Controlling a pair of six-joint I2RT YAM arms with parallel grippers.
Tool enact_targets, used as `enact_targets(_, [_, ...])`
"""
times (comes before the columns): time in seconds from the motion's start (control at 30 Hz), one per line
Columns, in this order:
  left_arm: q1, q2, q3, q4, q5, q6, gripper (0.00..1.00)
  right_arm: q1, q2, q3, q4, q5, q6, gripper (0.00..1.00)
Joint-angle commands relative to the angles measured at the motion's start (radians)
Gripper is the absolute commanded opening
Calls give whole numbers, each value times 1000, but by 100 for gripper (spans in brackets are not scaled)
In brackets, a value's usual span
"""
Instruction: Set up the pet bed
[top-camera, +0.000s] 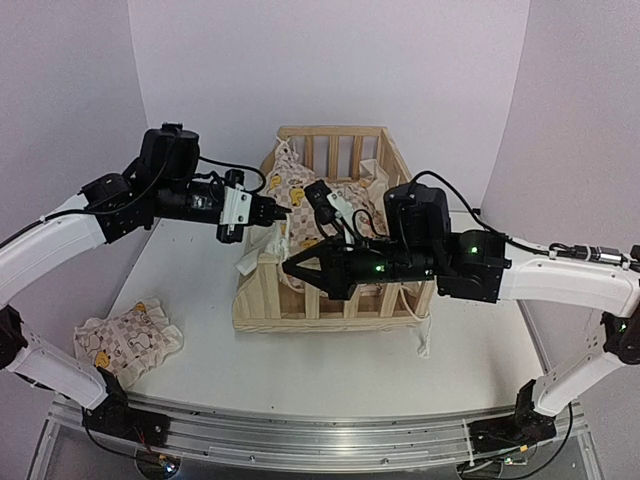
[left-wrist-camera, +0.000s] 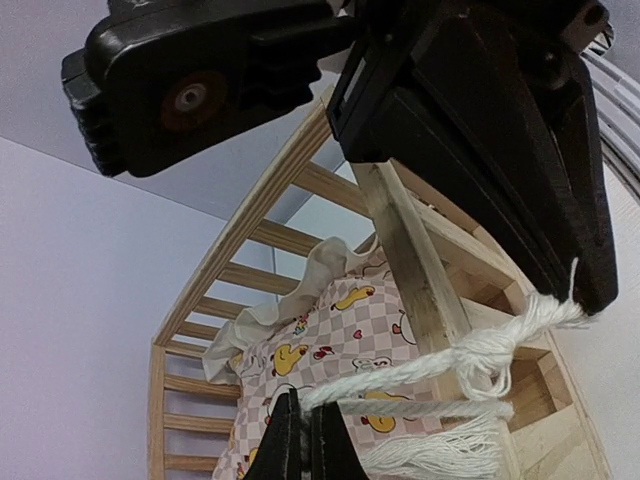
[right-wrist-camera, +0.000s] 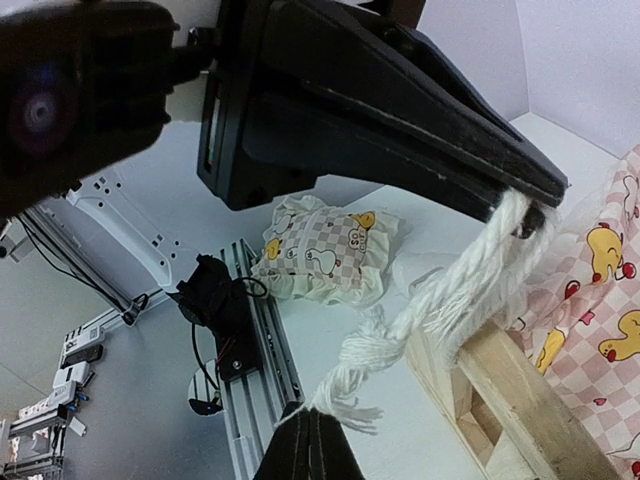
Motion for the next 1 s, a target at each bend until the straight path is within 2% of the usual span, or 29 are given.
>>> enact_targets(0.0, [6,-67,-70,306,-9,51,0,6,-32,14,10,-33,-2,15])
enact_targets(0.2, [6,-87,-122,370,8,13,0,-11,-144,-11,-52,111,-44,30])
enact_targets(0.37, [7,-94,-148,426,29,11,0,-75,-144,34,-117,353,-41,23])
enact_targets(0.43, [7,-94,-150,437,38,10,0,-122,-117,54,-120,394,-10,22])
enact_targets(0.5, [6,-94,-153,450,45,3,0,-158,-62,95,-120,331,-9,22])
enact_targets(0.67, [6,-90,-157,469,45,-31,0,-194,99,217,-117,33,-13,23])
enact_targets(0.8, [7,-89,-150,461,40,-43,0,-203,190,288,-100,-142,1,23])
enact_targets(0.97, [6,-96,-147,446,34,-48,0,-204,173,228,-31,-255,14,25])
